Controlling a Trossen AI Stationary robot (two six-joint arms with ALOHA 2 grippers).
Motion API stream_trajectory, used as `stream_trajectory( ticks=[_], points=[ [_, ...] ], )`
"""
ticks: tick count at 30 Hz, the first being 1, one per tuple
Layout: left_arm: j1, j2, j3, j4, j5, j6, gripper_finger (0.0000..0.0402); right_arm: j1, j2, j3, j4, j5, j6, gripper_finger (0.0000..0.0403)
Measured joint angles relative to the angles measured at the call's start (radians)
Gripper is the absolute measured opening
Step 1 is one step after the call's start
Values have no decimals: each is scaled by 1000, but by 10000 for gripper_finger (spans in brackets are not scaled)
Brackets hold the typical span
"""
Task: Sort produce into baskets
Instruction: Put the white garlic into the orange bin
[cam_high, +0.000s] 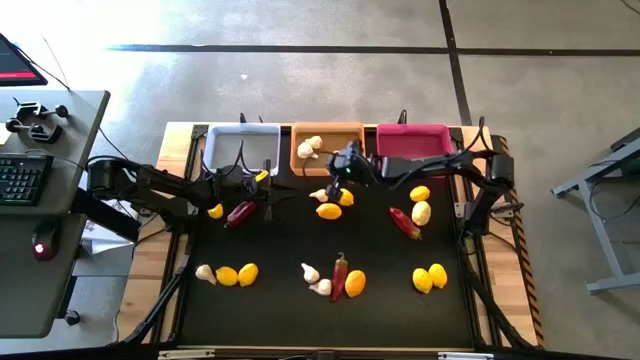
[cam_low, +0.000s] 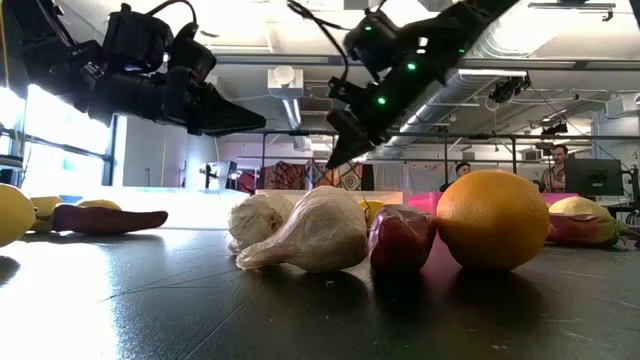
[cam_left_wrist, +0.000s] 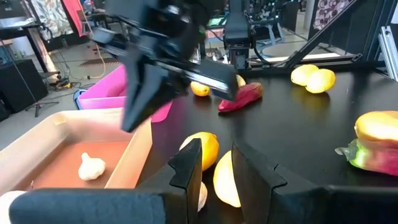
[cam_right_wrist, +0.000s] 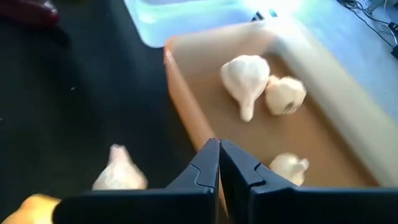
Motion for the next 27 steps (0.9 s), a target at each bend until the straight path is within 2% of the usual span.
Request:
stream_trajectory(
  ticks=[7, 14, 18, 27],
  points=[
    [0, 0, 0, -1, 0, 0, 73, 98, -146, -229, 130, 5, 124, 1],
    [0, 0, 0, -5, 0, 0, 73, 229, -276, -378, 133, 63, 206, 0],
    [1, 0, 0, -5, -2, 8, 73, 286, -297, -416, 133, 10, 204, 0],
    [1, 0, 0, 0, -3, 18, 73, 322, -297, -421, 132, 29, 184, 1]
  ],
)
